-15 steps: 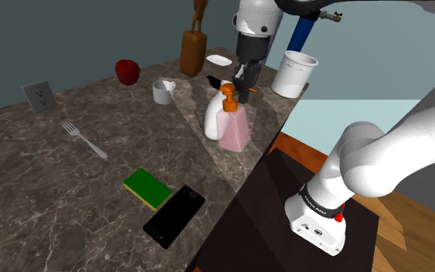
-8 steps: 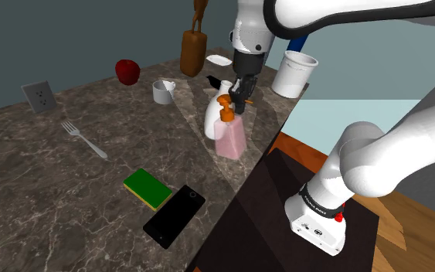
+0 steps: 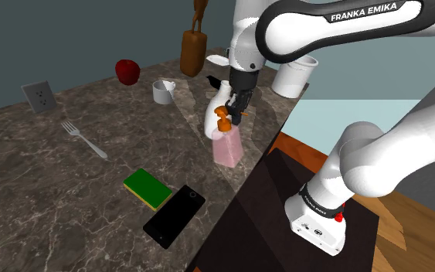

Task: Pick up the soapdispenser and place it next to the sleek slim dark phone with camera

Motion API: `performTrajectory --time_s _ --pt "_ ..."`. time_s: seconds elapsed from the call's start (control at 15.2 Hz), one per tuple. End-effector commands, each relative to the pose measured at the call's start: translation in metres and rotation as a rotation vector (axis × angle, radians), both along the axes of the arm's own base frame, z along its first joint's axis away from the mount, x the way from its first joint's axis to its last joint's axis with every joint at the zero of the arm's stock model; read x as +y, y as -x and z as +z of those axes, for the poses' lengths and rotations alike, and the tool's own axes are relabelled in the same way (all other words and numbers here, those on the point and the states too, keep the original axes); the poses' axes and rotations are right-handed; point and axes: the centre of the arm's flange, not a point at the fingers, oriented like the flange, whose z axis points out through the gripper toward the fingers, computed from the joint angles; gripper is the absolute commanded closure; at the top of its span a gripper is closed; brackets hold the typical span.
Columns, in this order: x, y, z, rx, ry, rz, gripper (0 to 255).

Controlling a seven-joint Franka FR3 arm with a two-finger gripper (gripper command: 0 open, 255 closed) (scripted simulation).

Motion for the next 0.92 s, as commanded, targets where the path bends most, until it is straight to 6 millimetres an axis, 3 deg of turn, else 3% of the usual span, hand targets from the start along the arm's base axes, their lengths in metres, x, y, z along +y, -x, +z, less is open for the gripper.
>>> performTrajectory --time_s 0.0,0.13,0.66,0.73,0.86 --pt "0.001 0.000 -0.010 -0.001 0.000 0.000 255" --pt "0.001 0.000 -0.023 -0.001 0.000 0.000 255" --pt "0.001 0.000 -0.023 -0.001 0.000 0.000 255" --pt "0.001 0.000 -0.023 -0.001 0.000 0.000 0" --pt "0.000 0.000 -0.023 -0.001 0.000 0.000 0"
